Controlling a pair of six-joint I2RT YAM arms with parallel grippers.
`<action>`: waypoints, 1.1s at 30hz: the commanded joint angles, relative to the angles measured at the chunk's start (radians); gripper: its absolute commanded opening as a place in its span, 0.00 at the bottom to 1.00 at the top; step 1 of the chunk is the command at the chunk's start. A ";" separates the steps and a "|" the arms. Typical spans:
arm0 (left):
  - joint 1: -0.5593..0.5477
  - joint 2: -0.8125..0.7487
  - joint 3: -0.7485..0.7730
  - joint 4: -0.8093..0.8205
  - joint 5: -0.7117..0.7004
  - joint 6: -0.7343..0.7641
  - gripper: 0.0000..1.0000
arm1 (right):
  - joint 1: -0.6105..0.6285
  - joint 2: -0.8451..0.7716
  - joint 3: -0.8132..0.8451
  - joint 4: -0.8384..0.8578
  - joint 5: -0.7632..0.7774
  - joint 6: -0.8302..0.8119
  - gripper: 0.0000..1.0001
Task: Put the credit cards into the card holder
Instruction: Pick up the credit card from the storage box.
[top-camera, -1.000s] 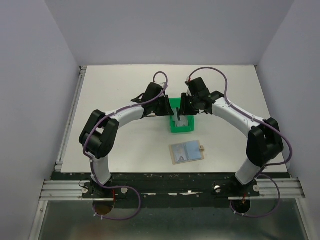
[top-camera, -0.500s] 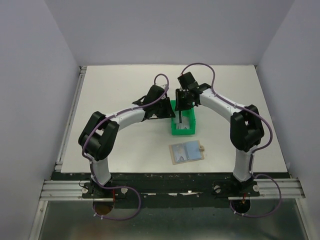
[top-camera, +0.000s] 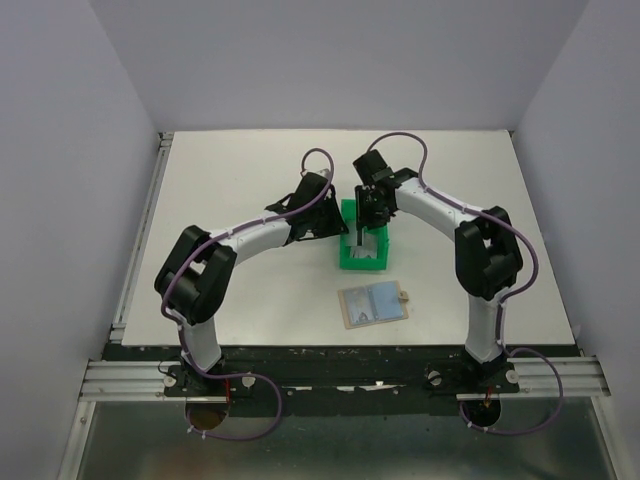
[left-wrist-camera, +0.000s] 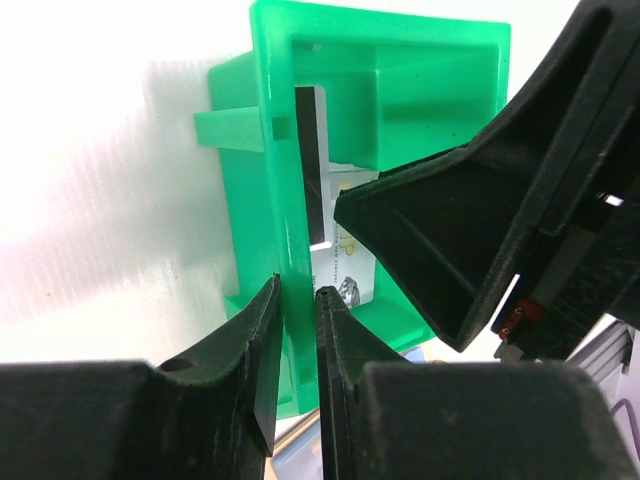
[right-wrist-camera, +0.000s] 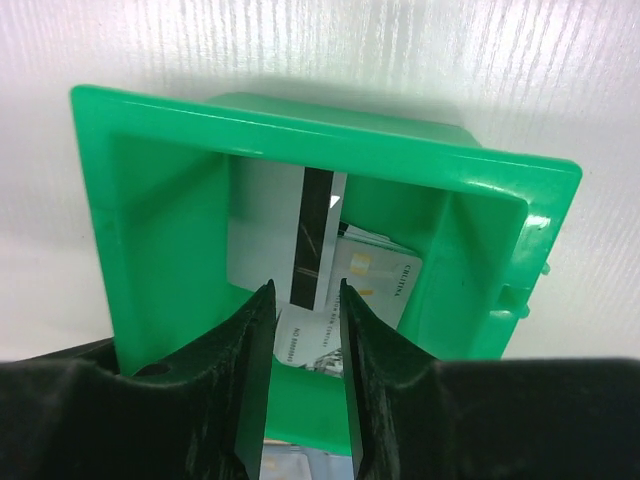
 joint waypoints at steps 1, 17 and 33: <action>-0.006 -0.056 -0.008 -0.026 -0.084 -0.048 0.25 | -0.005 0.037 0.029 -0.041 0.019 0.017 0.40; -0.079 -0.060 0.006 -0.055 -0.148 -0.090 0.23 | -0.005 0.118 0.087 -0.087 0.038 0.032 0.43; -0.082 -0.076 -0.017 -0.055 -0.184 -0.111 0.18 | -0.005 0.161 0.109 -0.124 0.069 0.069 0.49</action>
